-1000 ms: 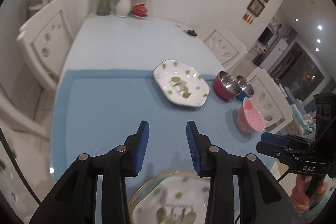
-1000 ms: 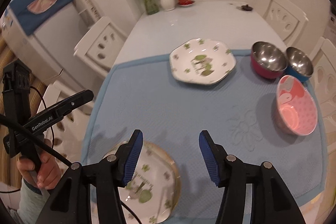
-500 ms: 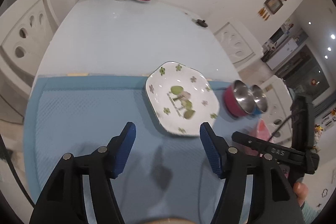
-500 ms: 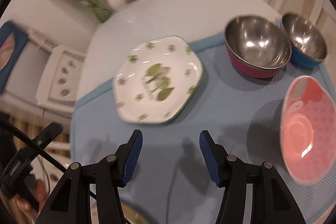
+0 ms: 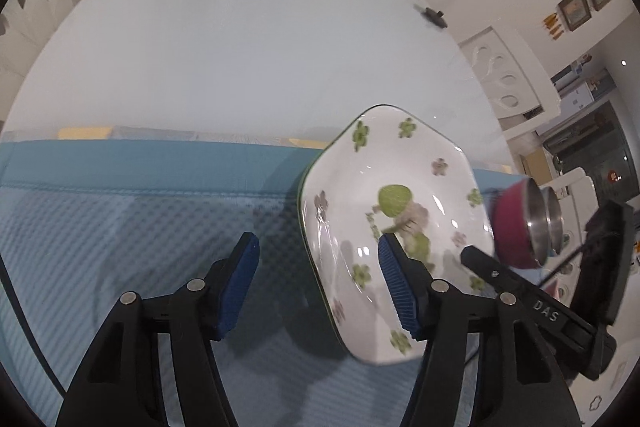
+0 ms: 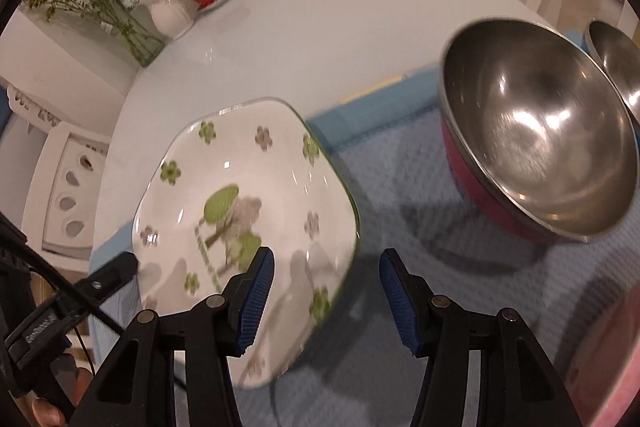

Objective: Organize plates and bowls
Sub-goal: 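Grasp the rim of the second hexagonal clover plate with the left gripper, then carry the clover plate with the left gripper onto the plate stack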

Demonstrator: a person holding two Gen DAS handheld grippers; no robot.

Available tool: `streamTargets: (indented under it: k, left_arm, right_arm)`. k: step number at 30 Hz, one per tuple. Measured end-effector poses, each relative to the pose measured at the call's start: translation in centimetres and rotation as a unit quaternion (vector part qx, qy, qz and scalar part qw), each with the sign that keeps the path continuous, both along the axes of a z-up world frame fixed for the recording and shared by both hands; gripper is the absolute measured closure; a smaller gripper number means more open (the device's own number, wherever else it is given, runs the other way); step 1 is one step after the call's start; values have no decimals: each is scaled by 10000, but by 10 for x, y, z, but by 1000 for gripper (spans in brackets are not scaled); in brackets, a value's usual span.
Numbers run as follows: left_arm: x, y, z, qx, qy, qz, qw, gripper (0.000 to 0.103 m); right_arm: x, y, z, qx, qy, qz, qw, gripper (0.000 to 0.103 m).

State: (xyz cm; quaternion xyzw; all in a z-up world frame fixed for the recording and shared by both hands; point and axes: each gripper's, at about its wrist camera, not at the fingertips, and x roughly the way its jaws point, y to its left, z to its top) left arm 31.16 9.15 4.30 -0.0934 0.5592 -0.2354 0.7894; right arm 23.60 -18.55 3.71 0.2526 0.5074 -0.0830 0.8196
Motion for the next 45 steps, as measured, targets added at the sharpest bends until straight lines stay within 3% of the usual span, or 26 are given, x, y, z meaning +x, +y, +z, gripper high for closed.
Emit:
streamTargets:
  k: [3,7,10,12,16,21,26,31,33,37,43,45]
  left_arm:
    - [9,-4,-9,-9,62,-58,10000,55]
    - [16,-6,-17,-201,77,-115,9997,61]
    - [14,-11,-16,-353,75,-420,9985,67]
    - [3,-13,-10,-151,-240,-558,9980,67]
    - [-20,-3,1,-92,-440,-694,9966,68]
    - [-69,20,3,96,-234,-911,9955,68]
    - [-100,32,-9,266,132,-1048,9941,69]
    - [-78,46,4,203,99,-772,9968,68]
    - [-64,44,1,324,80,-750,9966,69]
    - [-36,39,-11,169,171,-669,9975,69]
    - [-13,25,-17,-240,239,-747,9966,69]
    - [-17,14,-13,10,40,-811,9967,68]
  right_arm:
    - [12,2,-4,-72,-78,65,9999,64]
    - [19,0,-9,-203,-127,37,9997,70]
    - [18,-1,-10,-177,-196,130,9996,70]
    - [16,2,-9,-321,-161,331,9988,70]
    - [10,8,-6,-463,-138,560,9973,70]
    - [-2,27,1,-736,-136,1103,9911,70]
    - [-2,36,-3,-603,-13,1299,9897,70]
    - [-18,32,5,-481,43,1310,9902,70]
    - [-30,26,0,-71,163,1258,9919,70]
    - [-48,24,-10,494,188,1144,9920,70]
    - [-52,37,-12,442,-11,1281,9908,70]
    - [-48,48,-11,269,-16,1328,9908,70]
